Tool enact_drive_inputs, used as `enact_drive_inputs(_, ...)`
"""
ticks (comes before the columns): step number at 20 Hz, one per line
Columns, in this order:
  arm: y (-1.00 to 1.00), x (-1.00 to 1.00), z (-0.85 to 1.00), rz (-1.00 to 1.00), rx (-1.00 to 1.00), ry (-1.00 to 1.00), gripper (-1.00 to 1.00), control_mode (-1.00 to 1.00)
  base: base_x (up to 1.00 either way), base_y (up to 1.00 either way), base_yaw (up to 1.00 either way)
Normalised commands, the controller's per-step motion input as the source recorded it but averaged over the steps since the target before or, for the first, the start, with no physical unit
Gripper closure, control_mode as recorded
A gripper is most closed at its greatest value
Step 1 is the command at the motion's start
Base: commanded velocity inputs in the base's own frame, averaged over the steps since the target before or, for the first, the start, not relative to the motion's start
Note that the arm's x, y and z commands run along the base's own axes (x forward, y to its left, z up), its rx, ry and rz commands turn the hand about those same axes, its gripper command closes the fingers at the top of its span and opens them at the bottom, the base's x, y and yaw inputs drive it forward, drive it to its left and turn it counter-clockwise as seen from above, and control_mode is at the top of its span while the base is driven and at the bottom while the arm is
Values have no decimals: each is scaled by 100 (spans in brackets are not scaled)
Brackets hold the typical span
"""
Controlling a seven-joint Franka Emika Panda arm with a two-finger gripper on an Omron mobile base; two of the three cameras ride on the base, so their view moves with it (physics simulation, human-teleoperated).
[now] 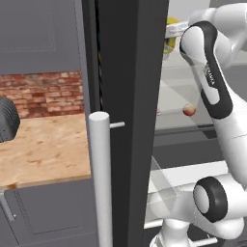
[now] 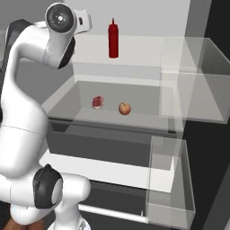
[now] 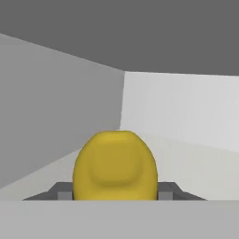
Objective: Place the mustard and ketchup from the counter to the top shelf of the fridge. If the existing items in the fridge are on the top shelf, move them to other shelves.
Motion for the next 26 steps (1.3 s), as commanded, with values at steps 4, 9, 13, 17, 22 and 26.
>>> enact_drive_inputs(4, 0, 90, -22, -6, 1, 6, 100, -100, 0, 0, 0)
enact_drive_inputs(9, 0, 82, -32, -6, 5, 8, 100, -100, 0, 0, 0)
enact_drive_inputs(13, 0, 70, -33, -4, 3, 9, 100, -100, 0, 0, 0)
enact_drive_inputs(17, 0, 45, -36, -1, 0, 8, 100, -100, 0, 0, 0)
enact_drive_inputs(22, 0, 12, -26, 0, 0, 2, -100, -100, 0, 0, 0)
enact_drive_inputs(26, 0, 0, 0, 0, 0, 0, -100, -100, 0, 0, 0)
